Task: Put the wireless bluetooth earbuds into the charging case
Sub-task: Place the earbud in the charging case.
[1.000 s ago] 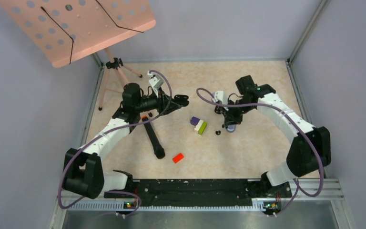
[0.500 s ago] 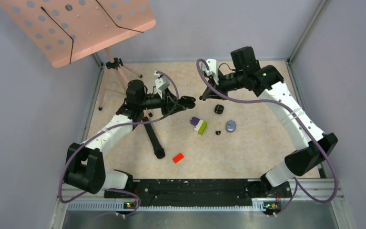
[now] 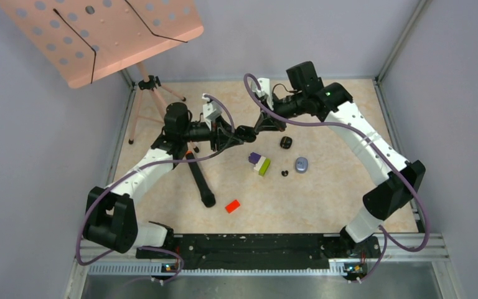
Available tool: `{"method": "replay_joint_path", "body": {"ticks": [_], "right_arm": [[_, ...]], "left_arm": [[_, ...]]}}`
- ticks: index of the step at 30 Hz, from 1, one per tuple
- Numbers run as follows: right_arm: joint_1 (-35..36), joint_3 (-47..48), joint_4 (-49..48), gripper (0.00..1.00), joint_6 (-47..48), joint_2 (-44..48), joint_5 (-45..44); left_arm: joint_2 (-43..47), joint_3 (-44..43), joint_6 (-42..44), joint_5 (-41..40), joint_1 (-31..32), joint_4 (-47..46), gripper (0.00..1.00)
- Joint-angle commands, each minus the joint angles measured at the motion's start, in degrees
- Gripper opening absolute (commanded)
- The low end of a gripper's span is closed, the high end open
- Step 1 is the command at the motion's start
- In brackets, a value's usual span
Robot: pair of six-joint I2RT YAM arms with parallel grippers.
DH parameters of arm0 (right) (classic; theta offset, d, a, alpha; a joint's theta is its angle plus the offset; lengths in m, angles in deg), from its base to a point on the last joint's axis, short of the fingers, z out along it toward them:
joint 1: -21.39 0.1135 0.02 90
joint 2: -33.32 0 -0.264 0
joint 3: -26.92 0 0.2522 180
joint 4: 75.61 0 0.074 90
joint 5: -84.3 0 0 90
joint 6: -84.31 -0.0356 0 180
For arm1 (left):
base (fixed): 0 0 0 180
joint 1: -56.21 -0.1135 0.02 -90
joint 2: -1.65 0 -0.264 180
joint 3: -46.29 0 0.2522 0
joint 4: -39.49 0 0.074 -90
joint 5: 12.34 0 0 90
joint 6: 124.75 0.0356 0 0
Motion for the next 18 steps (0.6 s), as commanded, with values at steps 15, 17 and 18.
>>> {"method": "replay_joint_path", "body": {"ticks": [15,17,18], "right_arm": [[1.95,1.88,-2.34,0.0,0.17,-1.56,0.72],[1.95,1.76,-2.09,0.0,0.76,-1.61,0.6],[1.94,1.79,-1.96,0.0,0.96,-1.62,0.6]], "left_arm": [[-0.09,-2.43,-1.88,2.17,0.36,-7.56,0.0],[-0.13,-2.44,-1.92,2.15,0.36,-7.55,0.0],[-0.17,-2.46,-1.92,2.09,0.34,-7.61,0.0]]}}
